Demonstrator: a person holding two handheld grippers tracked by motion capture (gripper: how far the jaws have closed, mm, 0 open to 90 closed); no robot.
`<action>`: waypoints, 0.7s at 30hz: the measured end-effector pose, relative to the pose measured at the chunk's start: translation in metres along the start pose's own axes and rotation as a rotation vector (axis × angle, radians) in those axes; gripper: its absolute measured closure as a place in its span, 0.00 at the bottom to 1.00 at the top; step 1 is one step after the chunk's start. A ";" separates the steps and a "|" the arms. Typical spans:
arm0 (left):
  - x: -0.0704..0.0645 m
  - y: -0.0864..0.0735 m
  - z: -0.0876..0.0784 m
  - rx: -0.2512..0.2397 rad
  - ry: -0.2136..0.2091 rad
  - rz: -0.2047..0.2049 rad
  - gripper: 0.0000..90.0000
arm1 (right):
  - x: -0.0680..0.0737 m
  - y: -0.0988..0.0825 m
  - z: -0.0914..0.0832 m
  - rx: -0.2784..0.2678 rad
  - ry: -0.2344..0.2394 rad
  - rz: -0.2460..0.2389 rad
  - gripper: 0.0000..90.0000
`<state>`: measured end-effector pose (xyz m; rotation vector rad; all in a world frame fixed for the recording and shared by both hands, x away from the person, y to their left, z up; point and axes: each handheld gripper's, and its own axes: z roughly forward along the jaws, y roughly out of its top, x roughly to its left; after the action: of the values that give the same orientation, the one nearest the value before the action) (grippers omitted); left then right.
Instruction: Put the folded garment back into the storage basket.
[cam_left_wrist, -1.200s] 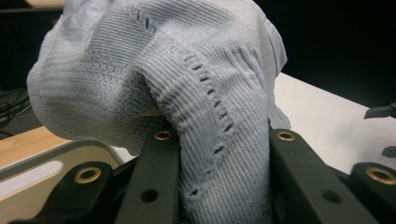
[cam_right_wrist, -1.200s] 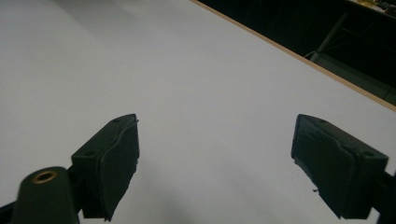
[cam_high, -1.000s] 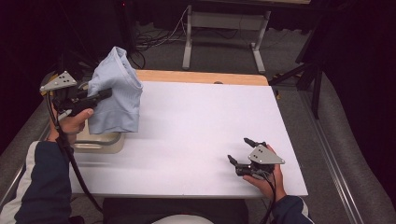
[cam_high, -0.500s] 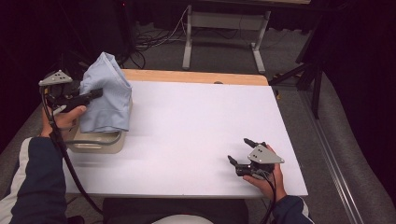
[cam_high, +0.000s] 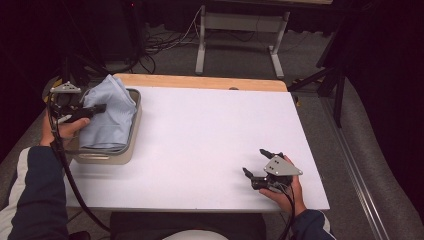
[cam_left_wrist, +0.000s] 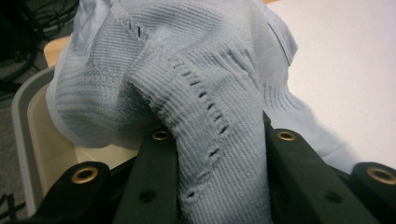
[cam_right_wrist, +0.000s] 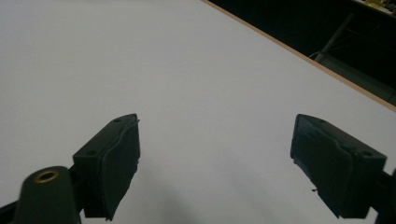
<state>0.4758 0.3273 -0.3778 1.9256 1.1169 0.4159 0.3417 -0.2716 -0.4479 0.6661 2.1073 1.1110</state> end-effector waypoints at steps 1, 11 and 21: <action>0.001 0.000 0.002 0.023 0.003 0.006 0.82 | 0.000 0.000 0.000 -0.001 0.005 0.001 0.18; 0.005 -0.010 0.019 0.135 0.016 -0.001 0.80 | 0.002 0.000 0.002 0.009 0.015 -0.010 0.18; 0.010 -0.017 0.023 0.163 0.106 -0.030 0.63 | 0.003 0.000 0.002 0.015 0.021 -0.007 0.18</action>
<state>0.4866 0.3281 -0.4062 2.0446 1.2812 0.4255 0.3415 -0.2685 -0.4497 0.6555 2.1363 1.1041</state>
